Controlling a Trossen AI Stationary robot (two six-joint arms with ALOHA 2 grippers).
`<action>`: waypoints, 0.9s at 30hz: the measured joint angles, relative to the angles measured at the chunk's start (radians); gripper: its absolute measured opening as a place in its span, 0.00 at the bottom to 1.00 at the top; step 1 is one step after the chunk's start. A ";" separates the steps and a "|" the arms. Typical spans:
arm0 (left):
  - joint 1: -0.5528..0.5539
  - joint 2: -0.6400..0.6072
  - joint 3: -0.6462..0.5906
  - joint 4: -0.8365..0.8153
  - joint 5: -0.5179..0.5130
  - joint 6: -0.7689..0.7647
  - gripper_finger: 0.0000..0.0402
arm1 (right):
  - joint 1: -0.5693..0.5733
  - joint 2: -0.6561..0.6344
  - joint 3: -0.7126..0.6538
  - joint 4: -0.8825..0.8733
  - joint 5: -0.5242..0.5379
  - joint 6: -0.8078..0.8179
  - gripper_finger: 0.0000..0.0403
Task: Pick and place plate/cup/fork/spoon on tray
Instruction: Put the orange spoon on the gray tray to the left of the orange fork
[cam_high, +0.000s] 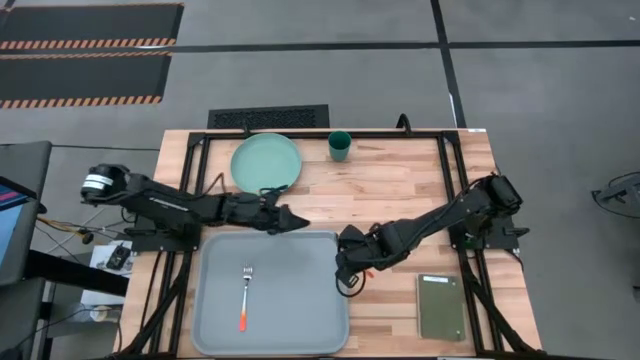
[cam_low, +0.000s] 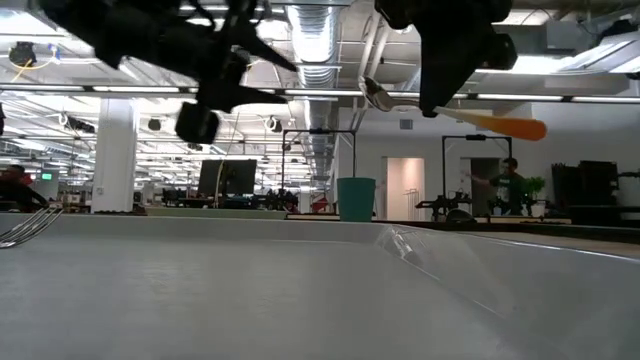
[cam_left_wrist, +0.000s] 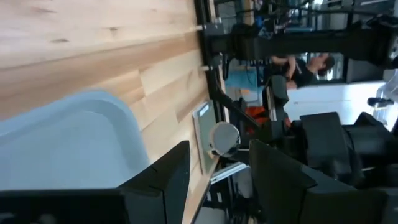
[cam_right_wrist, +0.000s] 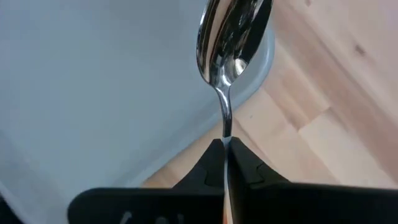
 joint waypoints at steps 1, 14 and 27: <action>0.007 0.026 0.023 -0.001 0.017 0.000 0.38 | -0.003 0.000 0.000 -0.001 0.006 -0.015 0.03; 0.047 0.302 0.270 0.003 0.297 -0.030 0.38 | -0.009 0.000 0.000 -0.074 0.065 -0.103 0.03; 0.071 0.354 0.322 -0.013 0.280 -0.046 0.35 | 0.011 0.000 0.000 -0.109 0.067 -0.124 0.03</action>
